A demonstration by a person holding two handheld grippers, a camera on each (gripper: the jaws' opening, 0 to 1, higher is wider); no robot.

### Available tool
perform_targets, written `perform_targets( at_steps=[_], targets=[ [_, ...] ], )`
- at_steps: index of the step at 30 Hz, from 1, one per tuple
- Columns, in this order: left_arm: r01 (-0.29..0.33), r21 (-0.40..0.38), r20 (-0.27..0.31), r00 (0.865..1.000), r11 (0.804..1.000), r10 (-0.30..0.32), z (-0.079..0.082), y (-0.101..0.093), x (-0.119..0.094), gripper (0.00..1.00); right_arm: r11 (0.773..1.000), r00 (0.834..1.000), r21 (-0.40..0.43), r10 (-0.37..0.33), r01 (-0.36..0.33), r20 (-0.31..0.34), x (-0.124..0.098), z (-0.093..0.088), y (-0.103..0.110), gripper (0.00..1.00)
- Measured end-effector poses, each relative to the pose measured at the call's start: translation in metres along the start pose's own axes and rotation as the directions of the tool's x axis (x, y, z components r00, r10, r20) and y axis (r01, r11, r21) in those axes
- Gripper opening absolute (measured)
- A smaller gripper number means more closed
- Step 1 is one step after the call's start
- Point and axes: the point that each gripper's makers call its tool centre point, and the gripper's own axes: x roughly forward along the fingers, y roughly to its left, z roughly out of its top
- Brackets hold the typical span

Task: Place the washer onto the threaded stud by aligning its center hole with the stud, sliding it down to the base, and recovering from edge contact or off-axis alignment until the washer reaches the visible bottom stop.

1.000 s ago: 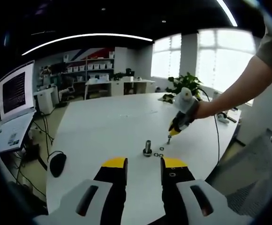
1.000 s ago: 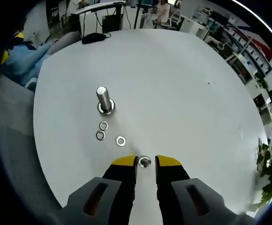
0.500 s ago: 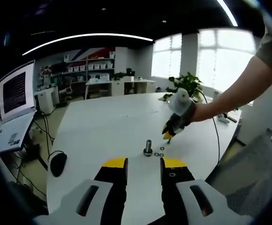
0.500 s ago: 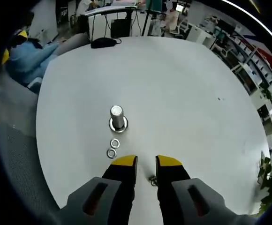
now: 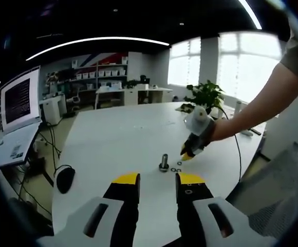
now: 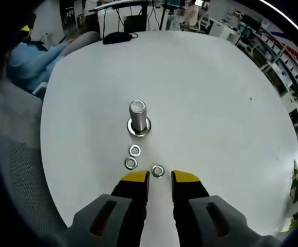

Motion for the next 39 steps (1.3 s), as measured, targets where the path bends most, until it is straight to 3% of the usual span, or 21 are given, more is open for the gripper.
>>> perform_targets(
  at_steps=[14, 22, 26, 29, 39],
  targets=[
    [-0.014, -0.004, -0.011, 1.000, 1.000, 0.014, -0.002, 0.003, 0.000, 0.26, 1.000, 0.998, 0.021, 0.023, -0.022, -0.051, 0.021, -0.010, 0.005, 0.21],
    [-0.021, -0.002, -0.017, 1.000, 1.000, 0.021, -0.003, 0.005, 0.000, 0.26, 0.998, 0.998, 0.041, 0.038, -0.036, -0.041, 0.024, -0.006, 0.003, 0.21],
    [-0.022, -0.004, -0.016, 1.000, 1.000, 0.022, -0.004, 0.005, 0.000, 0.25, 0.988, 0.996, 0.133, 0.084, -0.078, -0.041, 0.024, -0.007, 0.003, 0.20],
    [-0.022, -0.006, -0.019, 1.000, 1.000, 0.022, -0.004, 0.006, 0.000, 0.25, 0.994, 0.995, 0.080, 0.080, -0.076, -0.052, 0.025, -0.008, 0.003, 0.20],
    [-0.025, -0.004, -0.026, 0.999, 1.000, 0.025, -0.005, 0.006, 0.000, 0.25, 0.994, 0.991, 0.069, 0.091, -0.085, -0.094, 0.025, -0.008, 0.003, 0.19]
  ],
)
